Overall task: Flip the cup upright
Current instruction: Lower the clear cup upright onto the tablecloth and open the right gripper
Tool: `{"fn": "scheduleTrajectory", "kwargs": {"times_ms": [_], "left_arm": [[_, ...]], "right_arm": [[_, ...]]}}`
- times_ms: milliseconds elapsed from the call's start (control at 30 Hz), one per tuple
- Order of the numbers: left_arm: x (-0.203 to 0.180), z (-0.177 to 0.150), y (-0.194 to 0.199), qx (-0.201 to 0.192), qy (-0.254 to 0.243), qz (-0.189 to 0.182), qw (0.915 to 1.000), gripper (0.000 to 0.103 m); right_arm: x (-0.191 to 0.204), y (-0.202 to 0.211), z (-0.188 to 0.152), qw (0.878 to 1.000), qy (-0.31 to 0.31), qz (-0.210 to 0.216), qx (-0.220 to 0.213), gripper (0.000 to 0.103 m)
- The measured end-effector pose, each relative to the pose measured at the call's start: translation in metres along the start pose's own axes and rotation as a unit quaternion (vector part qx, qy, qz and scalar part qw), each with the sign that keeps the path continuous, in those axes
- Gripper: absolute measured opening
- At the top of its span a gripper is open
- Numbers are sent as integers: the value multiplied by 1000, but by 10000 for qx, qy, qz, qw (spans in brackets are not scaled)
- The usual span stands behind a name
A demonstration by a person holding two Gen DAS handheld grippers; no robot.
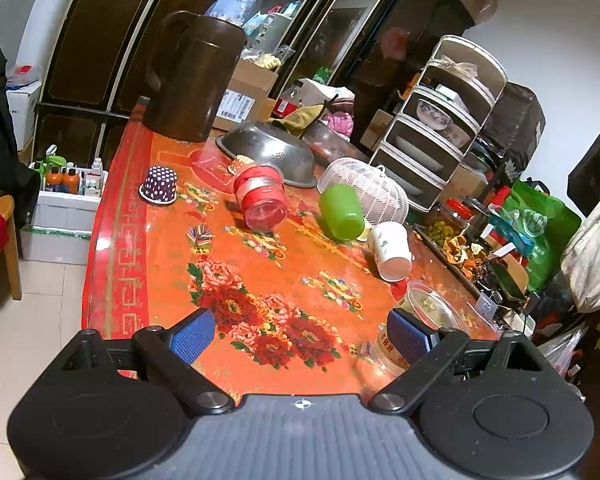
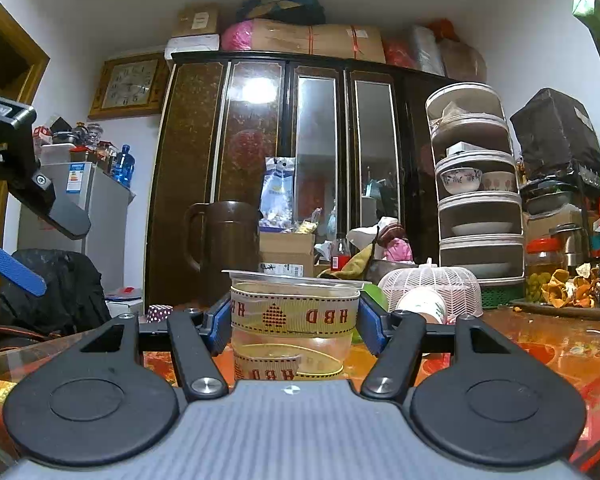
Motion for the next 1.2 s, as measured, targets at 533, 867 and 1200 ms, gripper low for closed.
{"fn": "scheduleTrajectory", "kwargs": {"times_ms": [533,867,1200], "left_arm": [[-1,-5,-9,103,-87,148,9998,95],[-3,-9,-13,187,-140,184,9996,95],[-4,-11,-9,-61,-248,235,9994,95]], "right_arm": [[4,-6,-10,9996,54,228,124,65],[3,-6,-9,9992,-36,294,279,71],[-2,-8,3,9943,-312,515,878,101]]}}
Point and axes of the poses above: each gripper's, at about its wrist camera, not at the fingertips, and y roughly against the way its jaws point, x to its left, z to its top, the point moved 1 cm from there along -y, roughly the way its jaws point, and after that the axes turned 4 degrees about -x, right-handed, at the moved point
